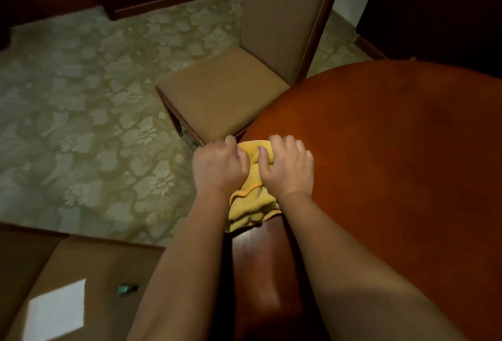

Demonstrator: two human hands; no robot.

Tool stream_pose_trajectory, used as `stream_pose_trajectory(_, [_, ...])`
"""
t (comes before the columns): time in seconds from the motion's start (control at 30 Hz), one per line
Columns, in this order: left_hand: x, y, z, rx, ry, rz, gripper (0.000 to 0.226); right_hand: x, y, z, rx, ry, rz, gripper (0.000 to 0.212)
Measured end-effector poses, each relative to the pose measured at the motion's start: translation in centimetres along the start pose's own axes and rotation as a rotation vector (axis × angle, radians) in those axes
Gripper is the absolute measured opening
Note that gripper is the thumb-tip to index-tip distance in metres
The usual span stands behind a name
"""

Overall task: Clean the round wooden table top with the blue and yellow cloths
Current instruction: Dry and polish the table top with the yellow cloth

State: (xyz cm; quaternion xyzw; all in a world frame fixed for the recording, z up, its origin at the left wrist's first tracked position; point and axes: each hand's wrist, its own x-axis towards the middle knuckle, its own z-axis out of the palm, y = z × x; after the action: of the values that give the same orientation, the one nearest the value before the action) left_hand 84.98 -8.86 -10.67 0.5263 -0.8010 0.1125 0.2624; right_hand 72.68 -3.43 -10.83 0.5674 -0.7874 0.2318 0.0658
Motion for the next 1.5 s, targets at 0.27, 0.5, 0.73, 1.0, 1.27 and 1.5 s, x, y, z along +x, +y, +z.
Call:
stream_pose_trajectory(0.27, [6.4,-0.6,4.1,-0.036,-0.022,0.144,0.025,5.2,0.4,1.9,-0.055,0.009,0.140,0.040])
stream_pose_trajectory(0.5, [4.9,0.0,2.0,-0.026,-0.042,0.162,0.027,3.6,0.4,0.7,-0.031,-0.043,0.120,0.044])
stream_pose_trajectory(0.73, [-2.3,2.5,-2.8,-0.041,-0.122,0.148,0.027,-3.9,1.7,-3.1,-0.017,-0.112,0.098,0.046])
stream_pose_trajectory(1.0, [-11.7,5.1,-8.9,-0.003,-0.207,0.134,0.024,-13.7,2.7,-7.5,-0.037,-0.149,0.061,0.043])
stream_pose_trajectory(1.27, [-17.0,7.2,-13.0,-0.052,-0.301,0.127,0.024,-20.6,3.5,-11.1,-0.078,-0.190,0.048,0.041])
stream_pose_trajectory(1.5, [-13.8,6.4,-9.9,-0.115,-0.266,0.245,0.025,-17.9,4.3,-10.3,-0.093,-0.221,0.040,0.043])
